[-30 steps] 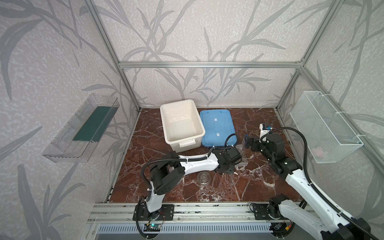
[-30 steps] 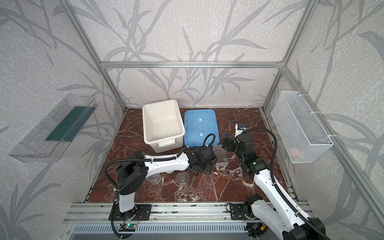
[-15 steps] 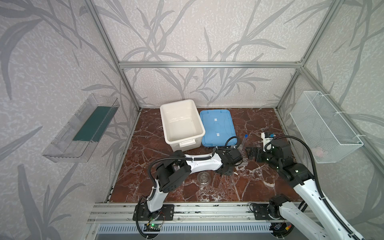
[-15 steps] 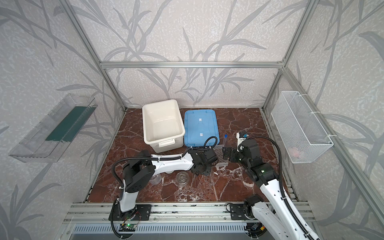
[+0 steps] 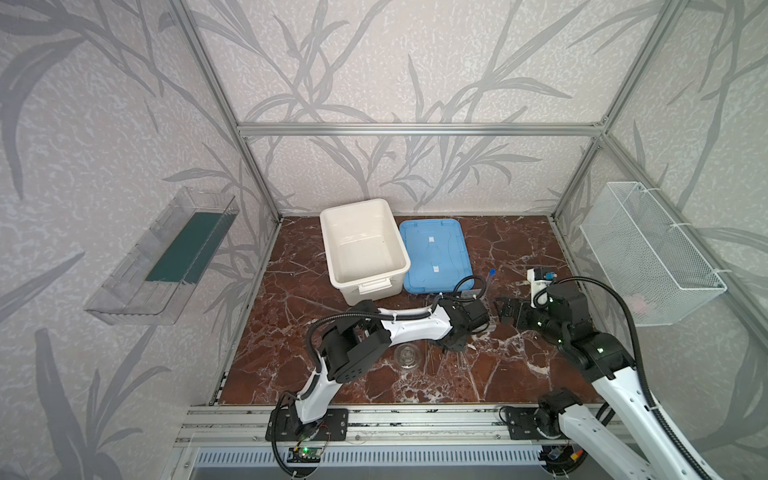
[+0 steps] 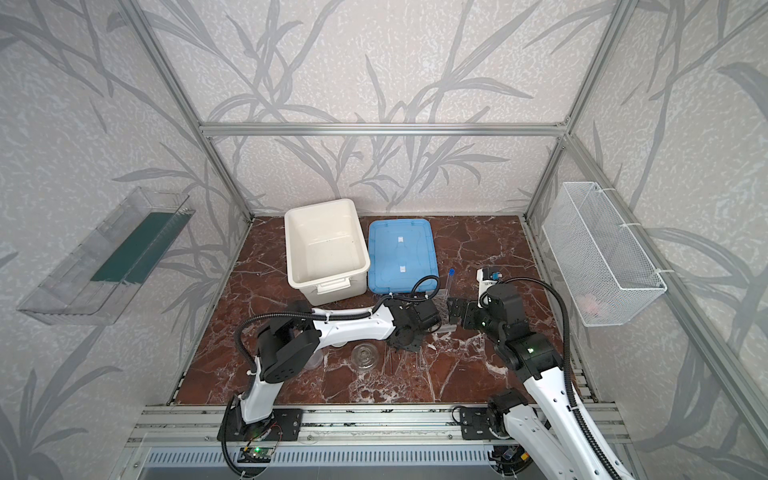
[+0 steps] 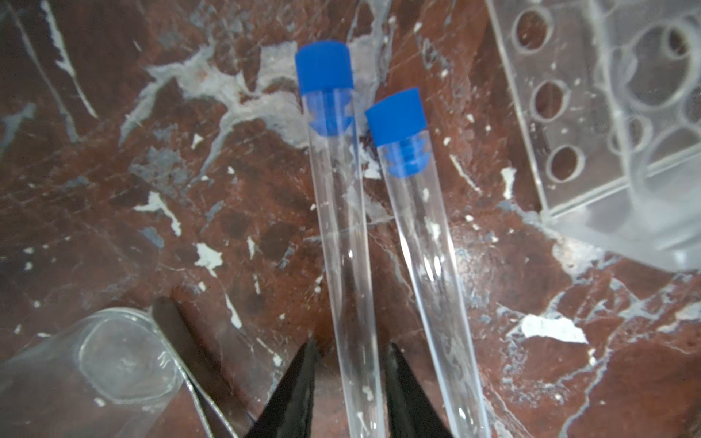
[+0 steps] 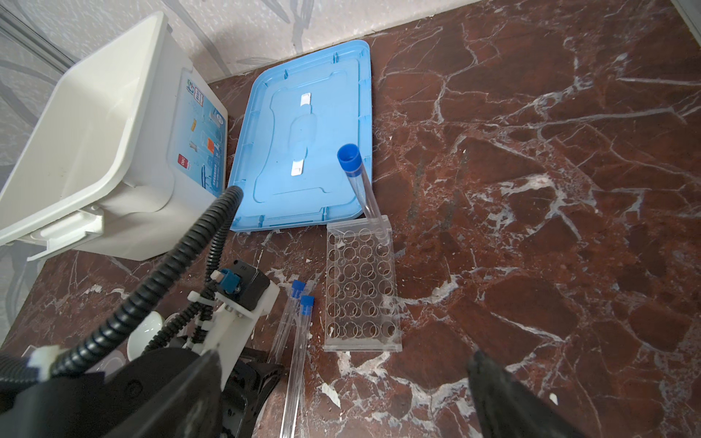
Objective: Organize the chemistry lab equipment
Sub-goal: 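Lower the left gripper and close it around a second blue-capped tube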
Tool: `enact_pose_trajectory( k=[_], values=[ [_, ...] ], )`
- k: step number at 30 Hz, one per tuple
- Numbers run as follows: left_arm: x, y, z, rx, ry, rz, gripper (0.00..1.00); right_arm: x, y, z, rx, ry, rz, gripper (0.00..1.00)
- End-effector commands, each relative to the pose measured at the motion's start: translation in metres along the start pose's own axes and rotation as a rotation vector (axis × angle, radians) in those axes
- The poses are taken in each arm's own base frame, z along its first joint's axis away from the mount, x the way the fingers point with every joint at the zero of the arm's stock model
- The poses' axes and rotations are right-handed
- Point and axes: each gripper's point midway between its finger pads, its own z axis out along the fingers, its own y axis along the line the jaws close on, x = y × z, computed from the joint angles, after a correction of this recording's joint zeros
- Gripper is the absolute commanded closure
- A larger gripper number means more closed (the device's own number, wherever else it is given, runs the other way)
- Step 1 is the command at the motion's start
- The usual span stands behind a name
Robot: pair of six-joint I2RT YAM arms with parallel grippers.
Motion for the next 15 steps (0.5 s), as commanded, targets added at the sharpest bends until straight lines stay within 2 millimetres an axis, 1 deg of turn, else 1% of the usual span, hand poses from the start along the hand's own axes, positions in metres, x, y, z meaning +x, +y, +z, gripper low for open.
enact_pose_trajectory(
  k=[1,3,5,6,9,15],
  values=[
    [0.0109,0.0024,-0.0015,0.0,0.036,-0.014,0.71,0.0054,-0.0056,-0.001,0.019,0.005,0.014,0.01],
    [0.0134,-0.0003,-0.0077,0.021,0.031,-0.017,0.71,0.0053,-0.0046,-0.001,0.014,0.006,0.017,0.01],
    [0.0136,0.0014,-0.011,0.017,0.019,-0.021,0.73,0.0056,-0.0043,-0.0009,0.012,0.006,0.02,0.01],
    [0.0149,0.0037,-0.0093,0.011,0.022,-0.026,0.76,0.0049,-0.0045,-0.0006,0.013,0.004,0.022,0.01],
    [0.017,0.0054,-0.0018,0.012,0.047,-0.04,0.76,0.0045,-0.0035,-0.0003,0.009,0.001,0.026,0.01],
    [0.0088,0.008,-0.0075,0.011,0.005,-0.05,0.77,0.0084,-0.0049,0.0012,0.009,0.009,0.034,0.0]
  ],
)
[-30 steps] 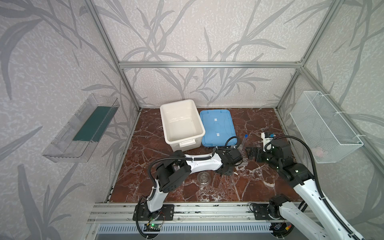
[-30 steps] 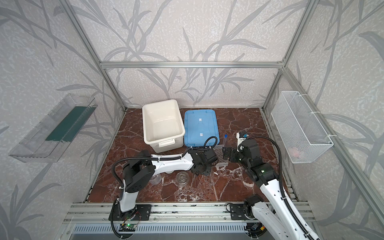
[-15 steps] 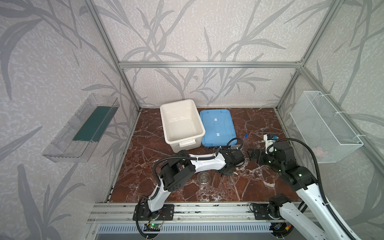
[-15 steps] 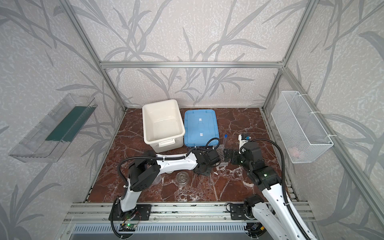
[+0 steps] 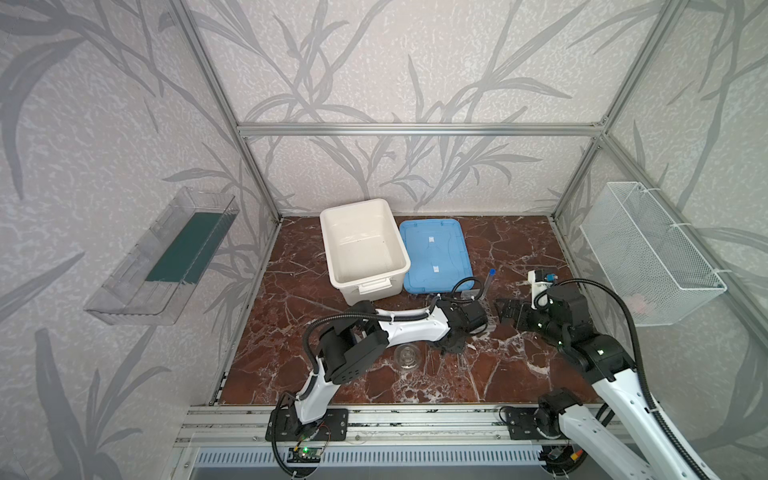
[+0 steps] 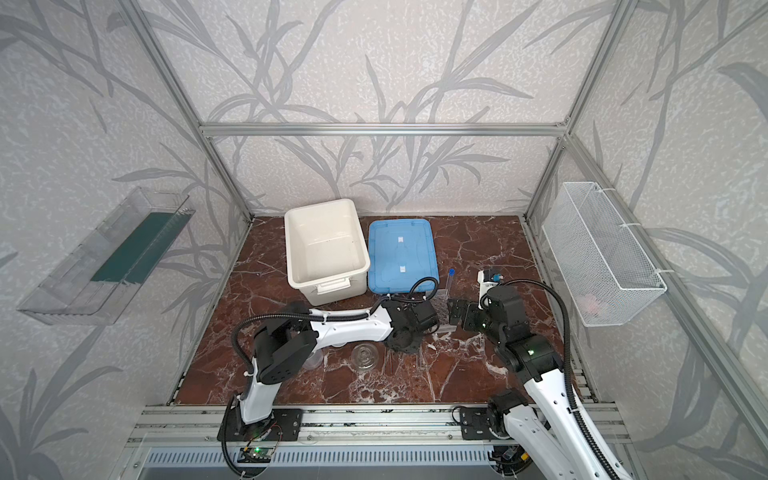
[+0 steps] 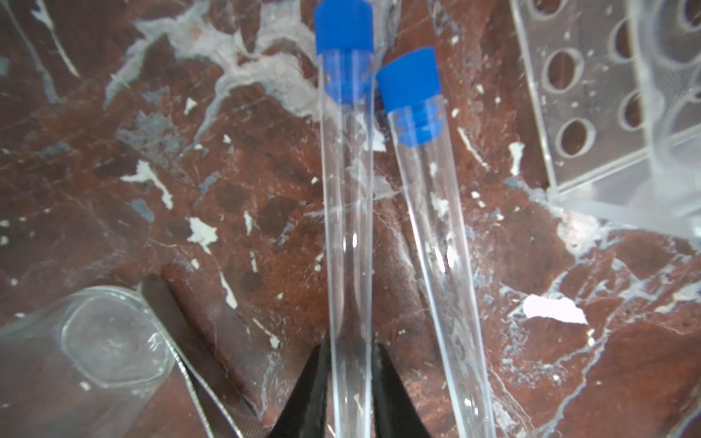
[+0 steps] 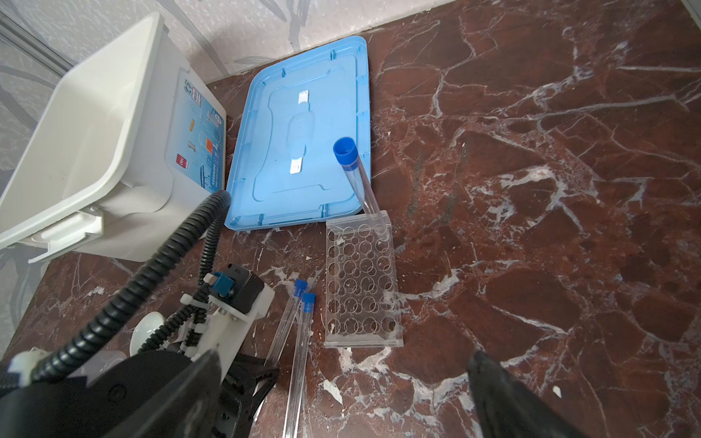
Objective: Organize the chemistry lab equipment
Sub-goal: 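Lower the left gripper and close it around a second blue-capped tube, then lift the tube upright with the left gripper while the right gripper grasps its cap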
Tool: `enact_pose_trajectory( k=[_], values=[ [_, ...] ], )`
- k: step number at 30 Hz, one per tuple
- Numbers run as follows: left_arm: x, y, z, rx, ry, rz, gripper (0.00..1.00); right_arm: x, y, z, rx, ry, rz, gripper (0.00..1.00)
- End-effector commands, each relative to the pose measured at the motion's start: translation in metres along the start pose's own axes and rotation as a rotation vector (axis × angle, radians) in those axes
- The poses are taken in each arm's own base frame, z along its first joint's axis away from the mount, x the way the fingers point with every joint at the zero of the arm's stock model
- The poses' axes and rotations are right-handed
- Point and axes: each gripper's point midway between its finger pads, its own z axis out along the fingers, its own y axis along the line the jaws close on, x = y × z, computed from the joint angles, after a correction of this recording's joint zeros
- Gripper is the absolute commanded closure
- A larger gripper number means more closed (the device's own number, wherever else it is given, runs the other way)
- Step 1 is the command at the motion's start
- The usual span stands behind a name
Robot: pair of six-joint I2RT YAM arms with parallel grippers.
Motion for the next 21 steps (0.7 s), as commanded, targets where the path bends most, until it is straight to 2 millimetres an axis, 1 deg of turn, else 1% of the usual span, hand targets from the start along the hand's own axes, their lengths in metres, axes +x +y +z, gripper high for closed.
enact_pose_trajectory(
  k=[1,4,9,11,16,19,21],
  values=[
    [-0.002,0.009,-0.007,-0.001,-0.023,-0.036,0.78,0.003,-0.003,-0.001,0.004,-0.004,0.013,0.0],
    [-0.005,0.007,-0.01,0.041,-0.049,-0.051,0.81,0.003,-0.003,0.0,0.003,-0.003,0.016,0.01],
    [-0.005,0.007,-0.008,0.053,-0.044,-0.061,0.81,0.004,-0.003,0.001,0.001,-0.004,0.019,0.0],
    [-0.008,0.006,-0.01,0.067,-0.055,-0.063,0.82,0.005,-0.004,0.002,0.003,-0.001,0.021,0.0],
    [-0.019,0.003,-0.026,0.13,-0.14,-0.071,0.81,0.009,-0.002,0.004,-0.009,0.015,0.031,0.0],
    [-0.024,-0.007,-0.036,0.224,-0.183,-0.04,0.81,0.006,0.003,0.002,-0.045,0.012,0.041,0.0],
    [-0.027,-0.009,-0.045,0.264,-0.219,-0.032,0.81,0.003,0.004,-0.001,-0.062,0.014,0.051,0.01]
  ],
)
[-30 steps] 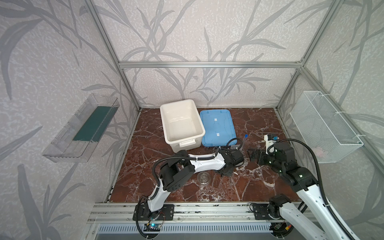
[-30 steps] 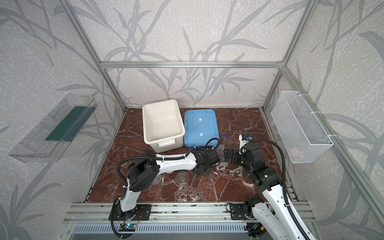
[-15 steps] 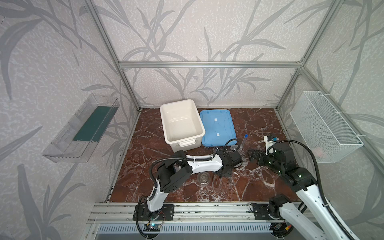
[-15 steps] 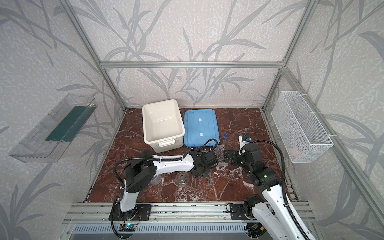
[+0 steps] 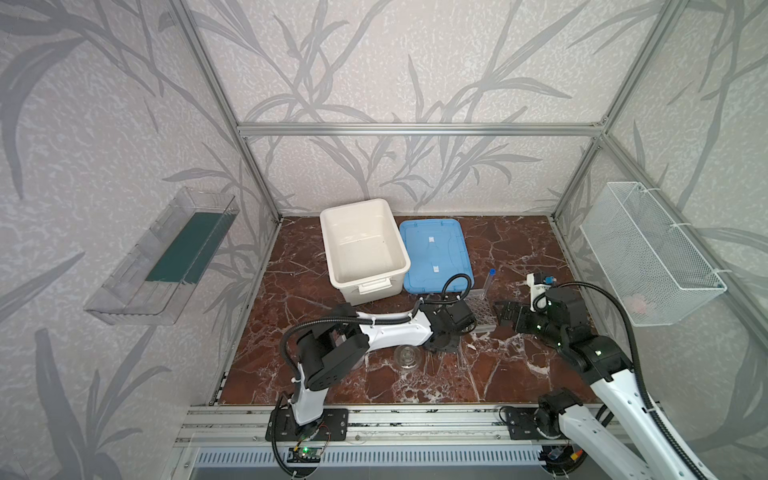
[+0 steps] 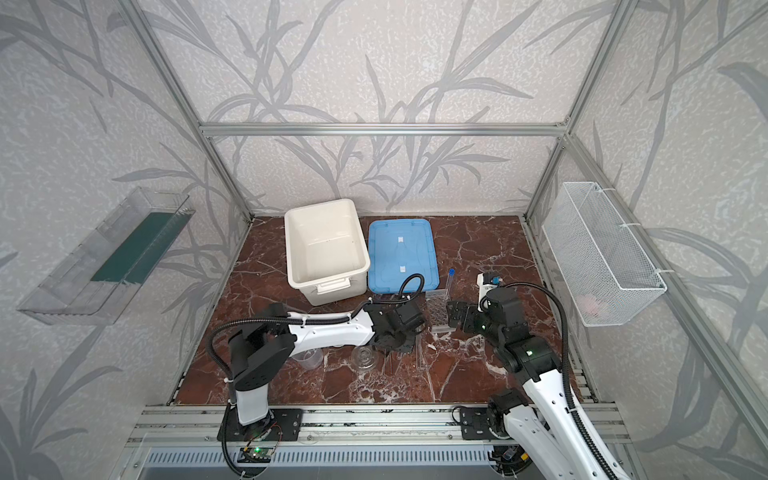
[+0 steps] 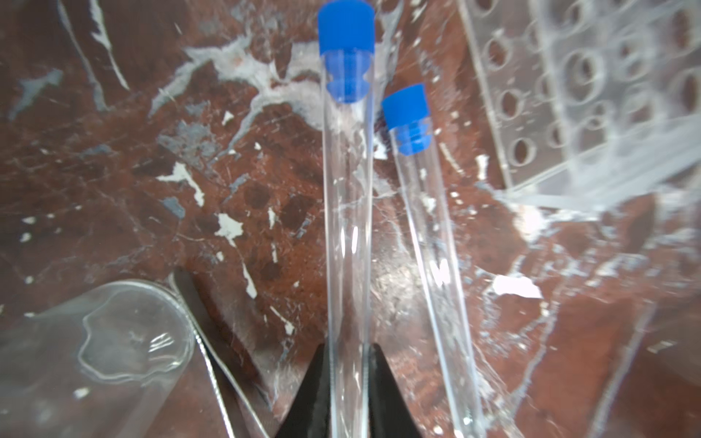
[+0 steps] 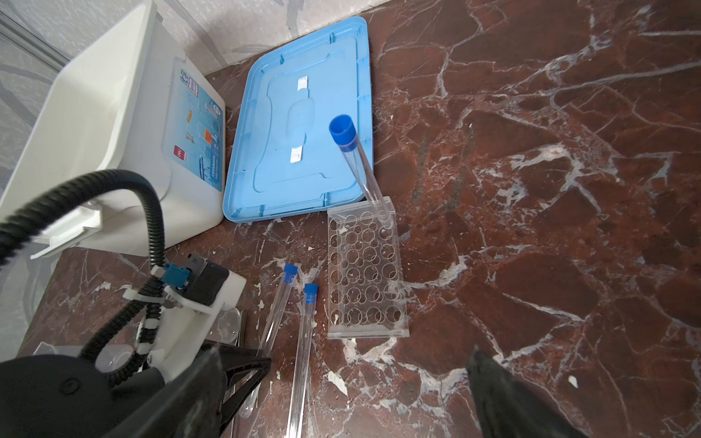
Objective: Organize the chemistry lab equipment
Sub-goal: 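Lift the tube upright with the left gripper while the right gripper grasps its cap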
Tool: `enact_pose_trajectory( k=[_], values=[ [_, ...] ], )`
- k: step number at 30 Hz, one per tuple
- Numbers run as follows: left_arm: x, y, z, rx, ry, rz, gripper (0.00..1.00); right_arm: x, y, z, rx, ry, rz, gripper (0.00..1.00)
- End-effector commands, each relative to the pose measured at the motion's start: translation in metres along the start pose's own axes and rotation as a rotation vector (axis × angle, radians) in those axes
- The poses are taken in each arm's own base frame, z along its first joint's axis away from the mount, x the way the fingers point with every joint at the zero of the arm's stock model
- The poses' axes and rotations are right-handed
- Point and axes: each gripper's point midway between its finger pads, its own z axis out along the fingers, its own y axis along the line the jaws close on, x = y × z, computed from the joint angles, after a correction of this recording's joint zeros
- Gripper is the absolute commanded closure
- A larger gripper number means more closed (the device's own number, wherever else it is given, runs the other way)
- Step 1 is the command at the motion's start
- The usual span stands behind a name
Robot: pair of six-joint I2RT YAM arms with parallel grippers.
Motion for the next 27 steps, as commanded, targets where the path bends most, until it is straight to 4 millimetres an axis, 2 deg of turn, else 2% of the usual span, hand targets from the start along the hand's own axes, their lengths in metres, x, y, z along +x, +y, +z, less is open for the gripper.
enact_pose_trajectory(
  k=[1,5,9,13,18,27],
  values=[
    [-0.023,-0.018,-0.023,0.116,-0.112,0.009,0.81,-0.006,0.006,-0.006,-0.052,-0.008,0.021,0.0],
    [-0.032,-0.024,-0.039,0.174,-0.189,0.045,0.82,-0.002,0.014,-0.002,-0.124,0.051,0.061,0.0],
    [-0.037,-0.039,-0.059,0.321,-0.298,0.137,0.81,0.001,0.036,0.003,-0.242,0.152,0.062,0.04],
    [-0.032,-0.041,-0.064,0.371,-0.339,0.203,0.81,-0.001,0.056,0.011,-0.334,0.212,0.082,0.08],
    [-0.029,-0.045,-0.071,0.428,-0.372,0.23,0.81,-0.003,0.068,0.028,-0.337,0.237,0.06,0.14],
    [-0.029,-0.053,-0.076,0.468,-0.386,0.24,0.81,0.013,0.085,0.063,-0.355,0.318,0.053,0.4]
  ],
)
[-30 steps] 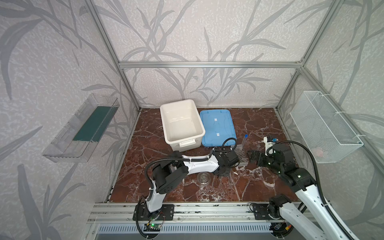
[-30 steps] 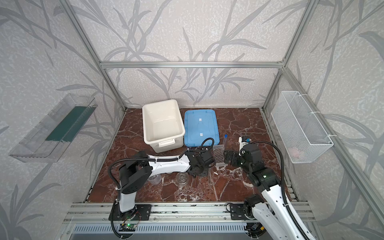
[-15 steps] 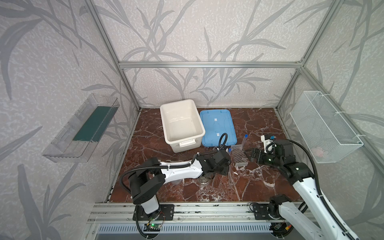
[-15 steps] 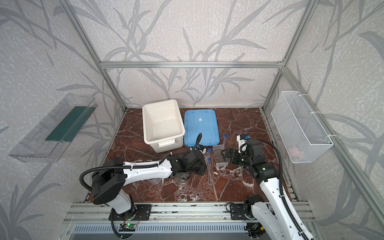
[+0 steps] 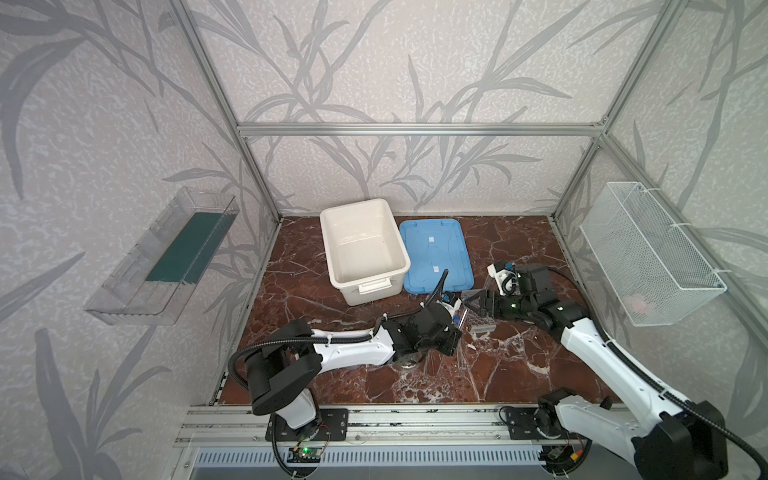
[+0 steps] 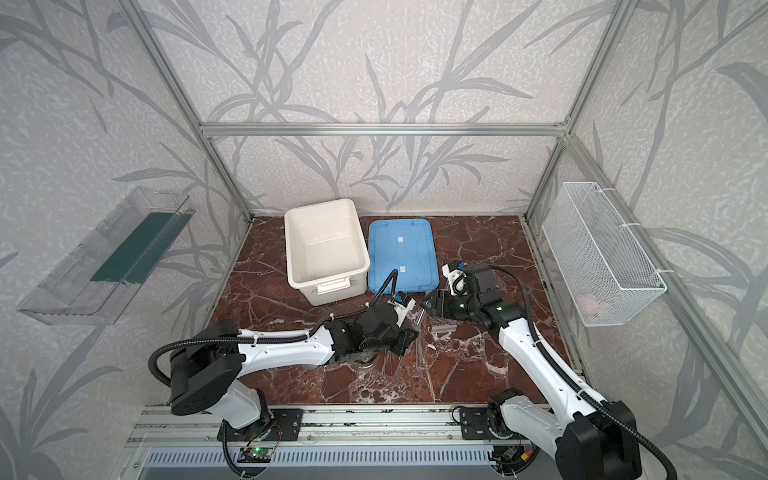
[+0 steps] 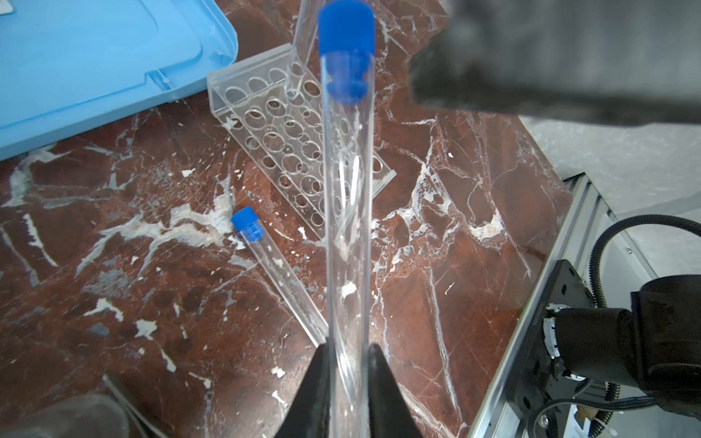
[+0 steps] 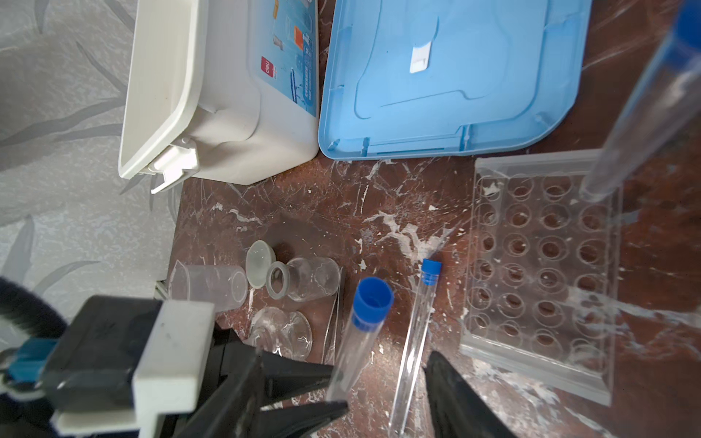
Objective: Organize the chemistry lab equipment
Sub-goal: 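Lift the tube upright with the left gripper while the right gripper grasps its cap, then open the left gripper to release the tube to the right gripper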
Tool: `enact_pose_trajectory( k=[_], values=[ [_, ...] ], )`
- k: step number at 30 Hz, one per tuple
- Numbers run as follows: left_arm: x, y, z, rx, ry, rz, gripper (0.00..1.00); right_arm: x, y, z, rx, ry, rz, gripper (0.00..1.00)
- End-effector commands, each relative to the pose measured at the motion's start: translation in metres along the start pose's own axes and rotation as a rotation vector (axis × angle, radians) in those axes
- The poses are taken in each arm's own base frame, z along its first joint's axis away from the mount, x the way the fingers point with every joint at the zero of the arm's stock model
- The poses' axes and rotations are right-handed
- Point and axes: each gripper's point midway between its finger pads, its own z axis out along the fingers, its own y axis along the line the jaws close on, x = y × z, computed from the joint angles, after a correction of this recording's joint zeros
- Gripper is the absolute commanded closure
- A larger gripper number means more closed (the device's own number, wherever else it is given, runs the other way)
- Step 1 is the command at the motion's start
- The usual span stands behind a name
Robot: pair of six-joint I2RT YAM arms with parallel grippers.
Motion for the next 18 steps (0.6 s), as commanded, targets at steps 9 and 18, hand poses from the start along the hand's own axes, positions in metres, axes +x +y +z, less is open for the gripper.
enact_pose_trajectory(
  k=[9,18],
  values=[
    [-0.018,-0.019,-0.008,0.067,-0.063,0.016,0.8,-0.01,0.004,0.009,-0.025,-0.036,-0.002,0.62],
    [-0.02,-0.023,-0.008,0.069,-0.063,0.016,0.8,-0.006,-0.001,0.014,-0.021,-0.031,0.012,0.74]
  ],
)
